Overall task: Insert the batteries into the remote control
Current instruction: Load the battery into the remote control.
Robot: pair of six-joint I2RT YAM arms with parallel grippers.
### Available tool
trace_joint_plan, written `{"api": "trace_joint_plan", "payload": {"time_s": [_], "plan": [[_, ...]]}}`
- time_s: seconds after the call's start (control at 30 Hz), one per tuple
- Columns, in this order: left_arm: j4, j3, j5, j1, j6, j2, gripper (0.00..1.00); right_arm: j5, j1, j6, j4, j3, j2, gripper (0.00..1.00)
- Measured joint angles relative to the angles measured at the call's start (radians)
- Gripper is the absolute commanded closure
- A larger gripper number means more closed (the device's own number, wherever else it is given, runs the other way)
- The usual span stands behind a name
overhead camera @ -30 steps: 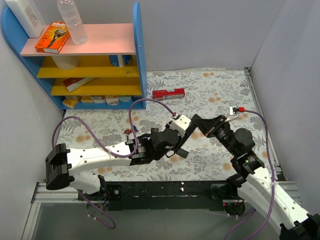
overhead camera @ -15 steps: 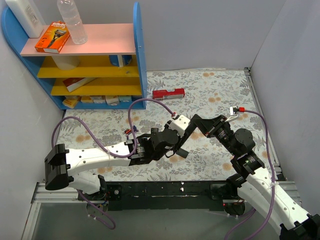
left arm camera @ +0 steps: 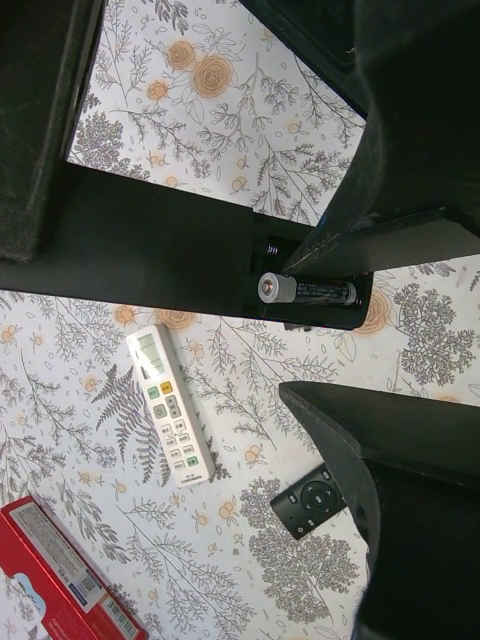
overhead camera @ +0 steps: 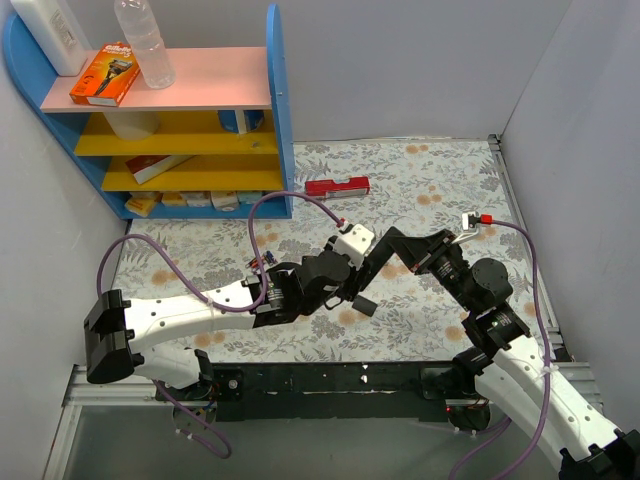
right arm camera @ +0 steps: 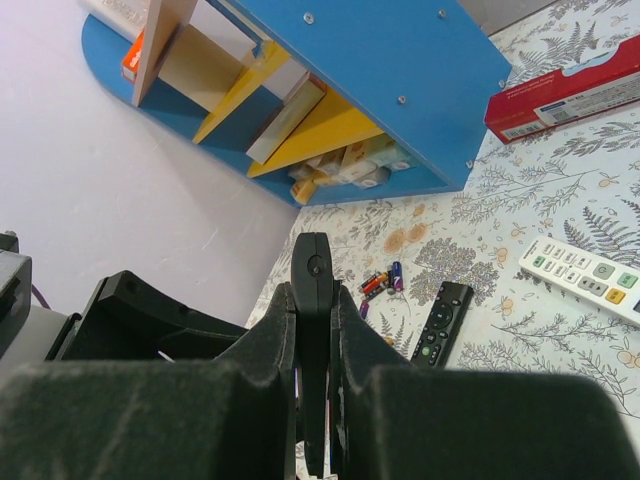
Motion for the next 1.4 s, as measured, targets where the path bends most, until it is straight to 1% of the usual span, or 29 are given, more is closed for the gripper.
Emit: {"api": "trace_joint_plan", "payload": {"time_s": [0.17, 0.33, 0.37, 0.6, 0.67, 0.83, 0.9, 1.0, 1.03, 1.07, 1.13, 1.17, 1.3, 1.4], "plan": [[-0.004, 0.000, 0.019, 0.005, -0.002, 0.000, 0.53, -0.002, 0.000, -0.001, -0.001, 0.000, 0.000, 0.99], [-0.006, 0.000, 0.036, 0.008, 0.006, -0.002, 0.58, -0.004, 0.000, -0.001, -0.002, 0.000, 0.000, 0.99], [-0.006, 0.000, 0.039, 0.008, 0.010, -0.003, 0.60, -0.005, 0.000, -0.001, -0.001, 0.000, 0.001, 0.99], [-0.013, 0.000, 0.064, 0.009, 0.050, -0.004, 0.60, -0.018, 0.000, 0.000, 0.001, 0.000, 0.012, 0.99], [-0.014, 0.000, 0.071, 0.010, 0.058, -0.004, 0.57, -0.022, 0.000, 0.000, 0.001, 0.000, 0.013, 0.99], [-0.023, 0.000, 0.076, 0.013, 0.073, -0.005, 0.42, -0.024, 0.000, 0.000, 0.001, 0.000, 0.014, 0.99], [-0.028, 0.000, 0.077, 0.015, 0.074, -0.006, 0.41, -0.024, 0.000, 0.000, 0.000, 0.000, 0.014, 0.99], [-0.033, 0.000, 0.077, 0.016, 0.072, -0.009, 0.35, -0.024, 0.000, 0.000, 0.000, -0.001, 0.014, 0.99], [-0.034, 0.000, 0.076, 0.016, 0.072, -0.010, 0.32, -0.024, 0.000, 0.000, 0.001, -0.001, 0.014, 0.99], [-0.036, 0.000, 0.076, 0.016, 0.071, -0.010, 0.24, -0.024, 0.000, 0.000, 0.000, -0.002, 0.014, 0.99], [-0.040, 0.000, 0.074, 0.019, 0.068, -0.013, 0.18, -0.024, 0.000, 0.000, 0.001, -0.003, 0.013, 0.99], [-0.045, 0.000, 0.073, 0.022, 0.063, -0.016, 0.13, -0.024, 0.000, 0.000, 0.001, -0.005, 0.011, 0.99], [-0.060, 0.000, 0.072, 0.029, 0.045, -0.027, 0.05, -0.024, 0.000, 0.006, 0.001, -0.007, 0.008, 0.99], [-0.068, -0.001, 0.072, 0.031, 0.027, -0.040, 0.02, -0.025, 0.000, 0.016, 0.002, -0.007, 0.004, 0.99]]}}
